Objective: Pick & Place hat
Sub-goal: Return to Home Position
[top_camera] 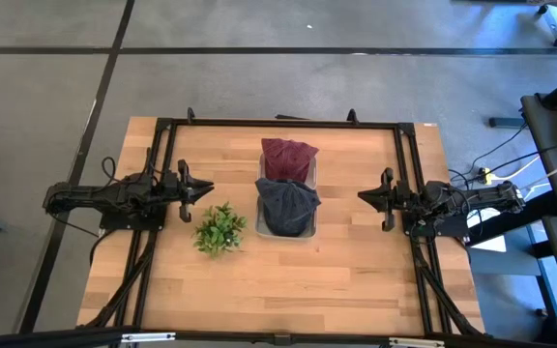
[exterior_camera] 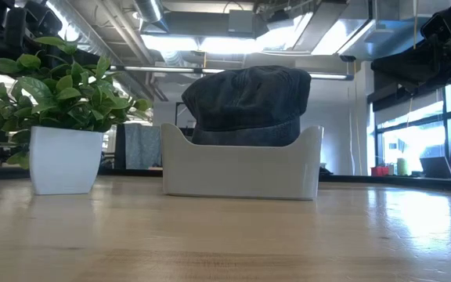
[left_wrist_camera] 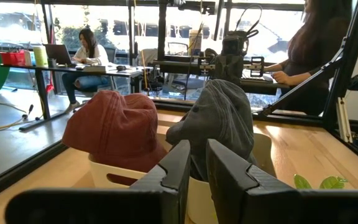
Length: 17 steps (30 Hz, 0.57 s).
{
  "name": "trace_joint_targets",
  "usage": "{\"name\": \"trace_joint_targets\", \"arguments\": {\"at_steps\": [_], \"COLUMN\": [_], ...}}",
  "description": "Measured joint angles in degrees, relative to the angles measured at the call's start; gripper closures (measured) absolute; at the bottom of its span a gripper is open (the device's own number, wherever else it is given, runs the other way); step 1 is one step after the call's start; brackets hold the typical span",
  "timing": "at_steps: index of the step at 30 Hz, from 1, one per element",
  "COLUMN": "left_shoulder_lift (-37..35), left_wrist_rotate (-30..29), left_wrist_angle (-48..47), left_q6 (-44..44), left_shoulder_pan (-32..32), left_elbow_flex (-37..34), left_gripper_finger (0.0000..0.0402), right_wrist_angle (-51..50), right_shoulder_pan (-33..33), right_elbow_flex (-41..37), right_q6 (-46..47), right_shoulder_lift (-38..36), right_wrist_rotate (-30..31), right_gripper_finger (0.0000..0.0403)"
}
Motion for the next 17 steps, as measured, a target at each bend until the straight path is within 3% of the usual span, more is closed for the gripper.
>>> {"name": "trace_joint_targets", "arguments": {"at_steps": [17], "left_shoulder_lift": [0.00], "left_wrist_rotate": [0.01], "left_wrist_angle": [0.00], "left_q6": [-0.01], "left_shoulder_pan": [-0.02], "left_elbow_flex": [0.00], "left_gripper_finger": [0.0354], "right_wrist_angle": [0.00], "right_shoulder_pan": [0.00], "right_elbow_flex": [0.01], "right_q6": [-0.01], "right_shoulder_lift": [-0.01], "right_wrist_rotate": [0.00], "right_gripper_finger": [0.0377]}}
